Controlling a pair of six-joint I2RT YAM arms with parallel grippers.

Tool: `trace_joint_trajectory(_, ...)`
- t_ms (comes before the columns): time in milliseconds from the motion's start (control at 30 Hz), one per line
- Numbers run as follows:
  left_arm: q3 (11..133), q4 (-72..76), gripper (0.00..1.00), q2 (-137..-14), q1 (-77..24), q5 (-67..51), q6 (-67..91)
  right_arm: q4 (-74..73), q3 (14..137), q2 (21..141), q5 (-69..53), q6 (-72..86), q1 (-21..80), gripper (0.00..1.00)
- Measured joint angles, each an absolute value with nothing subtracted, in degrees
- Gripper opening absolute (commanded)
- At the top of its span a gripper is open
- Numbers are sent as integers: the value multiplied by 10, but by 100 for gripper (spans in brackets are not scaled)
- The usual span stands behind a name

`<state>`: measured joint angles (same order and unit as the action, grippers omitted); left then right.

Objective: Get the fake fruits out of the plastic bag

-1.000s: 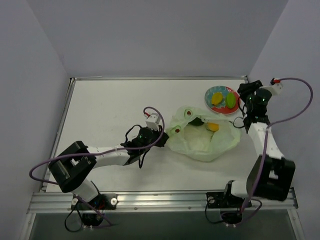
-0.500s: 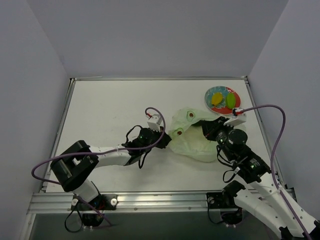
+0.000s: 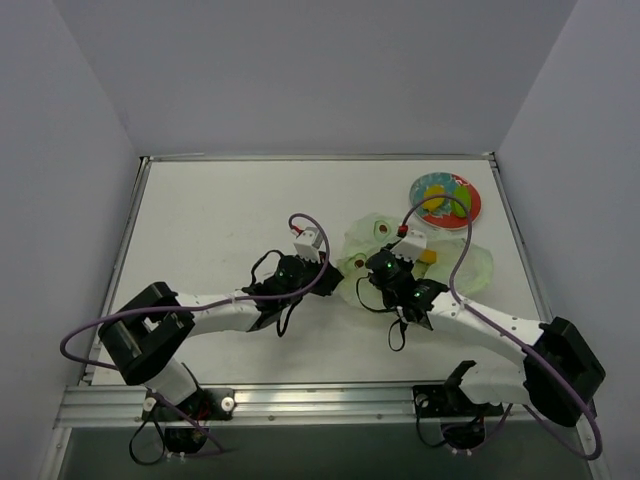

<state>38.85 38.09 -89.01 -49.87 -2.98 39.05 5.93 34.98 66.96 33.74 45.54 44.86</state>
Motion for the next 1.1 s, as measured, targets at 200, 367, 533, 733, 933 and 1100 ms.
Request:
trace_joint_trajectory(200,389,381,2,-889,-499,-30,391,134,354,788,354,470,382,48)
trace_joint_trajectory(367,389,381,2,-889,-499,-29,391,191,359,851,357,488,322,77)
trace_joint_trajectory(533,389,381,2,-889,-499,-29,391,233,390,904,355,503,300,89)
trace_joint_trajectory(733,389,381,2,-889,-499,-29,391,273,428,963,346,522,277,97)
trace_joint_trajectory(933,389,381,2,-889,-499,-28,391,284,456,1019,341,528,266,93)
trace_joint_trajectory(1100,389,381,2,-889,-499,-28,391,280,488,1051,343,524,259,45)
